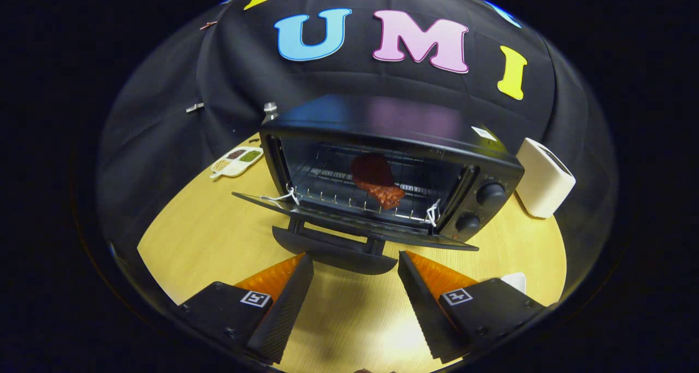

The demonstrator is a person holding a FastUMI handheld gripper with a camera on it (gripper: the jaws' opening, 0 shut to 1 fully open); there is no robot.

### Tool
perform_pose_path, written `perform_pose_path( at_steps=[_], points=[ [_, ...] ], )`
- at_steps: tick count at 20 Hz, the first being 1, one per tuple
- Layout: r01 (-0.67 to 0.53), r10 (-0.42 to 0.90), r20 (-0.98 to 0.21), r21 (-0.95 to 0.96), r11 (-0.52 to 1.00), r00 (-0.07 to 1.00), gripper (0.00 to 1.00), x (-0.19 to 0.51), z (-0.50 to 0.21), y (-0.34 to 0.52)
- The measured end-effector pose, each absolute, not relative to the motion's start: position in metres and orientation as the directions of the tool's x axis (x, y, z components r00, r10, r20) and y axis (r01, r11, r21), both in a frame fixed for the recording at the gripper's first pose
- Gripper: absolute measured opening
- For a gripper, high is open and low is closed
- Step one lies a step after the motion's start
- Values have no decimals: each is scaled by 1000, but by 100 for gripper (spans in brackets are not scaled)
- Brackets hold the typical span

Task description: Open the toaster oven, put the food inside, and close the toaster oven door.

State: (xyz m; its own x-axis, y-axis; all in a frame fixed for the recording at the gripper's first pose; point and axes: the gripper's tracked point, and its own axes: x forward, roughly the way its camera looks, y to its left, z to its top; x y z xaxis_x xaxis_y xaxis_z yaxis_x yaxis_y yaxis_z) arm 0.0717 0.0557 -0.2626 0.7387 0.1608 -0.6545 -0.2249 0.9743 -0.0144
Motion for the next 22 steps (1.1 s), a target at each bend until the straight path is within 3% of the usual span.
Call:
perform_pose_path(
  at_steps=[13, 22],
  points=[
    [-244, 195, -598, 0, 970, 777, 98, 132, -223, 46],
    [-165, 148, -375, -13, 986, 915, 98, 130, -101, -16]
  ],
)
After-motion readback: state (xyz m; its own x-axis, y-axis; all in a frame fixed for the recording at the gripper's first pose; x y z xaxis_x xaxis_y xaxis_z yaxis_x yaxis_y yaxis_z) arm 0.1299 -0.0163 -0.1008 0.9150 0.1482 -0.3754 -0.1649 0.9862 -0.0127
